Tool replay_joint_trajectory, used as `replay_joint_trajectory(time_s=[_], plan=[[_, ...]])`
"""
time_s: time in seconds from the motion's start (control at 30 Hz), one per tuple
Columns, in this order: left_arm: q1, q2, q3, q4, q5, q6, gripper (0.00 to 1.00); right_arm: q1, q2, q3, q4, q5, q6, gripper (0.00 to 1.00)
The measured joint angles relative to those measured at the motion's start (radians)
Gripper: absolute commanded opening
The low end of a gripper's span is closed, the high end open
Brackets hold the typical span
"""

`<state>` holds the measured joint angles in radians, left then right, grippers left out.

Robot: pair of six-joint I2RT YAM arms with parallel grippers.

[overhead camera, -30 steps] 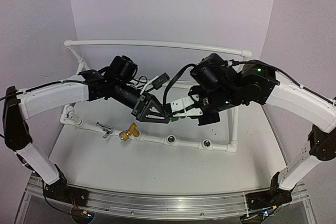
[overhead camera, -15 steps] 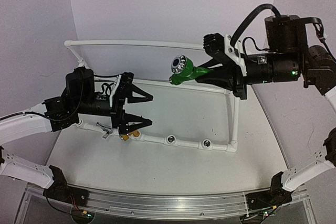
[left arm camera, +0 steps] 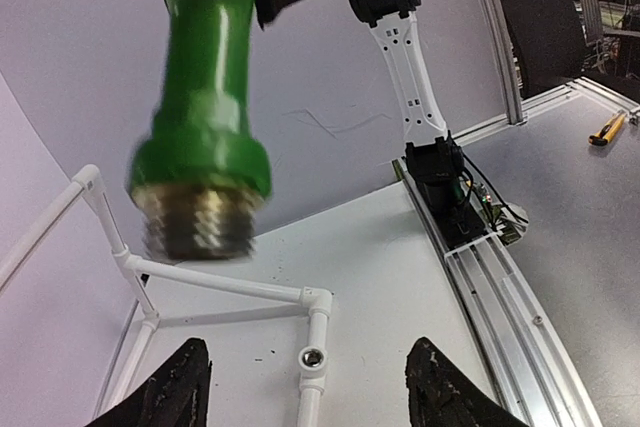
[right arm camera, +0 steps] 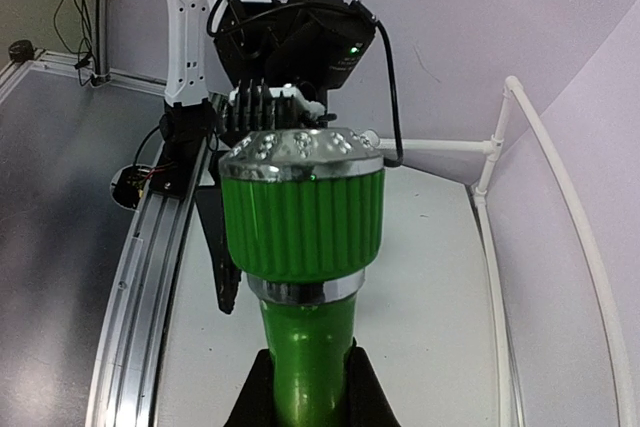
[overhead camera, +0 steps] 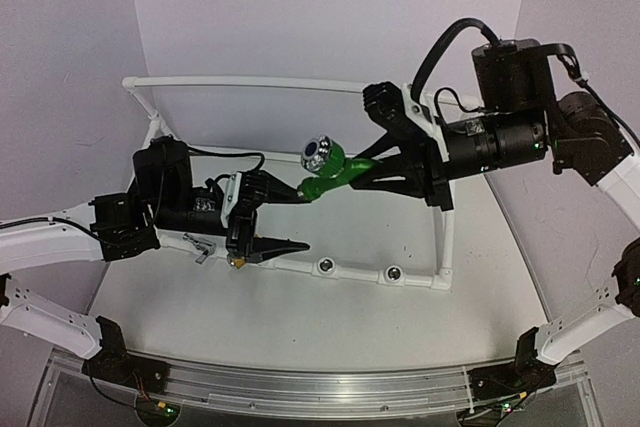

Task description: Install the water faucets

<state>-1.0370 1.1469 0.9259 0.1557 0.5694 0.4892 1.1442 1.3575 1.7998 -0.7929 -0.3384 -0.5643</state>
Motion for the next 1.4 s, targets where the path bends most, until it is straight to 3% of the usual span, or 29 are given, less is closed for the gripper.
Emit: replay_joint_trajectory(time_s=[0.1, 0.33, 0.57, 0.77, 0.93, 1.1, 1.17, 1.23, 1.27, 1.4], plan=[[-0.011, 0.001, 0.01, 0.014, -0.009, 0.008, 0.62, 0.0, 0.0, -0.026, 0.002, -0.013, 0.002, 0.0], [-0.041, 0.026, 0.062, 0.018, -0.027, 0.005, 0.4, 0.0, 0.0, -0.051, 0.038, -0.003, 0.007, 0.0], [-0.042, 0.027, 0.075, 0.006, -0.035, -0.028, 0.3, 0.001, -0.006, -0.076, 0.06, -0.01, 0.016, 0.01], [-0.042, 0.032, 0.075, 0.002, -0.043, -0.048, 0.29, 0.001, -0.008, -0.086, 0.063, -0.011, 0.016, 0.04], [-0.042, 0.033, 0.075, 0.002, -0.05, -0.064, 0.14, 0.001, -0.012, -0.096, 0.068, -0.012, 0.016, 0.04], [-0.043, 0.035, 0.075, 0.001, -0.052, -0.072, 0.0, 0.002, -0.018, -0.105, 0.074, -0.011, 0.011, 0.18], [-0.043, 0.037, 0.075, 0.001, -0.053, -0.072, 0.0, 0.002, -0.019, -0.106, 0.073, -0.009, 0.008, 0.23], [-0.043, 0.041, 0.075, 0.001, -0.054, -0.074, 0.0, 0.002, -0.019, -0.107, 0.072, -0.007, 0.006, 0.39], [-0.045, 0.045, 0.076, 0.001, -0.054, -0.076, 0.0, 0.002, -0.018, -0.107, 0.07, -0.003, 0.004, 0.42], [-0.051, 0.061, 0.086, -0.001, -0.058, -0.082, 0.0, 0.002, -0.012, -0.107, 0.064, 0.009, -0.017, 0.46]])
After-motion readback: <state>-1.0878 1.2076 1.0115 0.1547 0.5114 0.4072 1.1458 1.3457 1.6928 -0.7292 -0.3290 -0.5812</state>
